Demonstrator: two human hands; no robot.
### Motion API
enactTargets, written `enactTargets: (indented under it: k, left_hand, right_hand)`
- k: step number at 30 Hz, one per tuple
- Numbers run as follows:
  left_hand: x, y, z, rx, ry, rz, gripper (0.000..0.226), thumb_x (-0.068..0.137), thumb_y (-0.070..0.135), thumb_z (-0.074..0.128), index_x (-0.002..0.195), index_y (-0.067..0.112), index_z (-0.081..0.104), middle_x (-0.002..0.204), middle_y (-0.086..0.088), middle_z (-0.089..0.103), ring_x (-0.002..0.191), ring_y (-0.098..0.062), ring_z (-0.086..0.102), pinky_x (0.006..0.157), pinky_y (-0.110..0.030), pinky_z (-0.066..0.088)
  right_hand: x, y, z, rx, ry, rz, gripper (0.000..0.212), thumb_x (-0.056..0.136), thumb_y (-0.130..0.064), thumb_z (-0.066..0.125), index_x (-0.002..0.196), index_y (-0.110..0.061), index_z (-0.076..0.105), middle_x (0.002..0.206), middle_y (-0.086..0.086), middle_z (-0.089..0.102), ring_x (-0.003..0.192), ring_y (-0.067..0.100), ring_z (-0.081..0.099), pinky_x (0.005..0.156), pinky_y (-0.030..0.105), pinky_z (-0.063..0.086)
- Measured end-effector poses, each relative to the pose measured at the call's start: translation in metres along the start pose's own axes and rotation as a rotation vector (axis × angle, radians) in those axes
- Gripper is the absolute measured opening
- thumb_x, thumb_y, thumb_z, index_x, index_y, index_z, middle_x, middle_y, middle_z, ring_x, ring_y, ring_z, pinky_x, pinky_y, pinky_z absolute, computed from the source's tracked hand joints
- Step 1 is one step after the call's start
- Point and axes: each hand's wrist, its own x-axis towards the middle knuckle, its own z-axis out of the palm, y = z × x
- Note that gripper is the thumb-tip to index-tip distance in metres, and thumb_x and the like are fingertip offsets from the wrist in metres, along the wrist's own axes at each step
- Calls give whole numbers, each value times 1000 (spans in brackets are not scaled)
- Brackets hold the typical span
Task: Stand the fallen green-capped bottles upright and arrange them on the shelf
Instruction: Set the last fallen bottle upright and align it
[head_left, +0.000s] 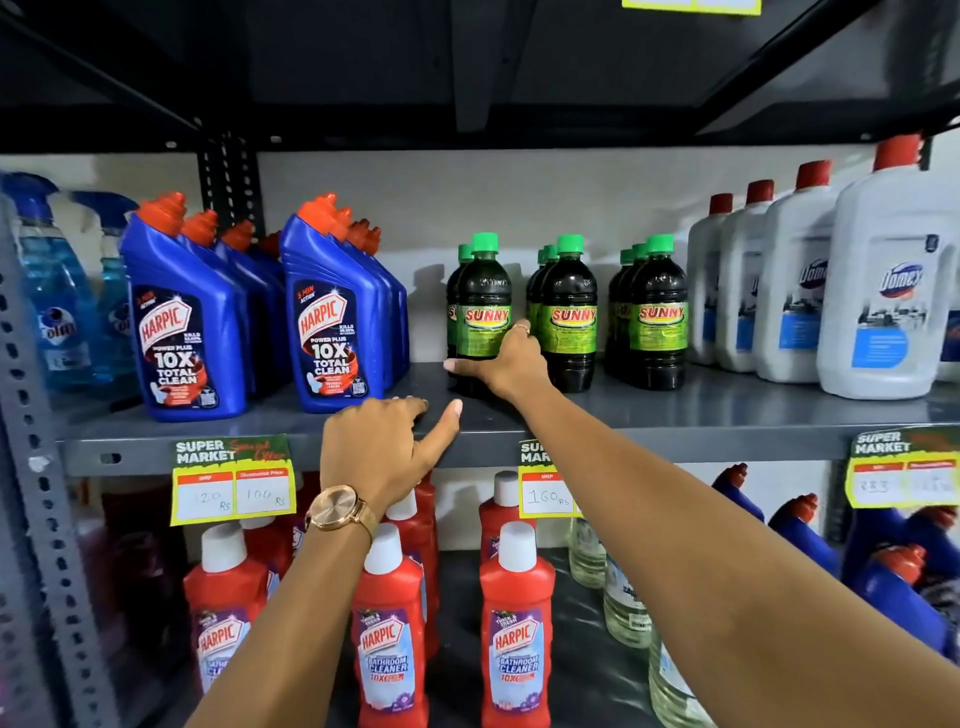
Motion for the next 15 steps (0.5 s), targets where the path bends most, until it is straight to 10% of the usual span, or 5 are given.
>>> enactTargets:
  k: [15]
  left_hand:
    - [0, 0, -1, 15, 2, 4, 66, 82, 66, 26, 70, 20, 71, 56, -4, 66, 55, -26, 61, 46, -26, 32]
  right_hand:
    - [6, -1, 6, 22, -64, -2, 74, 78, -37, 73, 130, 2, 37, 127, 20, 57, 120, 37, 54, 103, 47, 45]
